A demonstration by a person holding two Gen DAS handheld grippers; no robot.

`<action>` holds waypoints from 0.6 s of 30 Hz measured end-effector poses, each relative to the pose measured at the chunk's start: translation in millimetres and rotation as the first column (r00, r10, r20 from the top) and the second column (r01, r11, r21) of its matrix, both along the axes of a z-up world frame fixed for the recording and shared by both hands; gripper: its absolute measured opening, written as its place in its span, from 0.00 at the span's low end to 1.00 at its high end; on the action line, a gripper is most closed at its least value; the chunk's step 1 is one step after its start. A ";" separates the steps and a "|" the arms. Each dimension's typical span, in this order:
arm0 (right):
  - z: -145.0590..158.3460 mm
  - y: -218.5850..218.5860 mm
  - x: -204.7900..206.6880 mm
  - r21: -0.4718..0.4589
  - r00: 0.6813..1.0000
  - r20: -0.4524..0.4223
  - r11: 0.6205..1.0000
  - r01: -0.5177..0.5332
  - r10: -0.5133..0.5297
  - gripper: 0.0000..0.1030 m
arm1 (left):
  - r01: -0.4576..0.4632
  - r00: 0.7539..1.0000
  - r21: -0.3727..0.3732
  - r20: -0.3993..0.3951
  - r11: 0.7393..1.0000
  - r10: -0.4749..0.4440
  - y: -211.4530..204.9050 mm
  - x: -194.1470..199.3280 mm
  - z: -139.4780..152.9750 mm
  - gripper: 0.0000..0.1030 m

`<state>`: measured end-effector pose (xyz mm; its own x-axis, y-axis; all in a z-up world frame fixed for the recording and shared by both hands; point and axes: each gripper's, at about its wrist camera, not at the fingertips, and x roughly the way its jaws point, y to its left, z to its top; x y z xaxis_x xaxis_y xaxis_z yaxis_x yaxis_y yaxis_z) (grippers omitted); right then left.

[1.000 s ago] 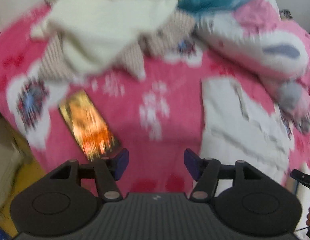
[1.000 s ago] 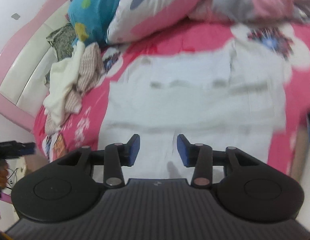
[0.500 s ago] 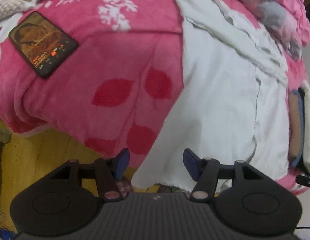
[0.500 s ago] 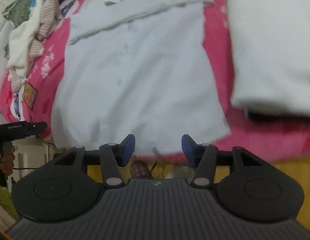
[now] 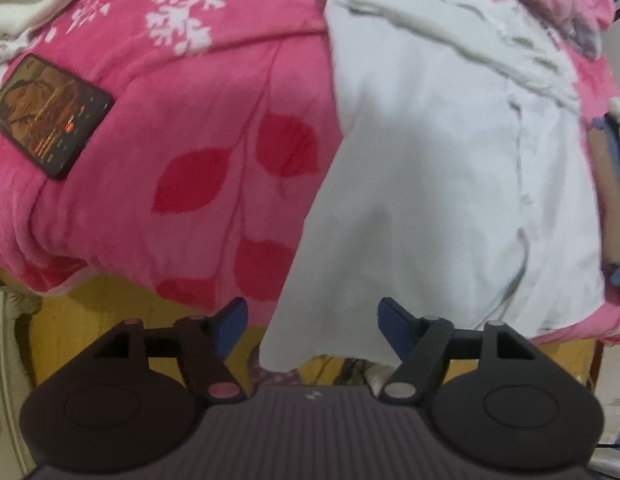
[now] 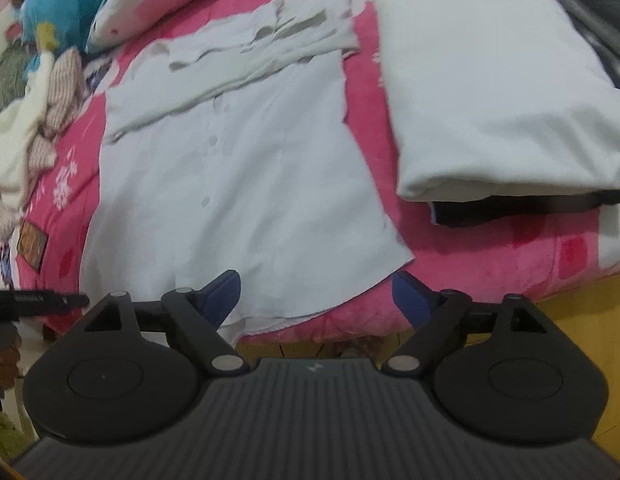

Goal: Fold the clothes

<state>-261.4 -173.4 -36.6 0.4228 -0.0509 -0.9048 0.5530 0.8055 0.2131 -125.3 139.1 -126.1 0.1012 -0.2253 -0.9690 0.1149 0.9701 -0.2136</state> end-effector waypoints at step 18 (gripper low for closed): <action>-76.5 -47.0 16.0 0.012 0.995 0.102 1.000 0.004 -0.005 0.73 | 0.096 0.995 0.091 -0.010 0.991 -0.096 -21.8 -1.6 -3.5 0.71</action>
<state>-245.4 -220.4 -113.1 0.5130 -0.0423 -0.8573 0.5313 0.8001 0.2785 -126.9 117.4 -129.7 0.0778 -0.1439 -0.9865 0.2074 0.9702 -0.1252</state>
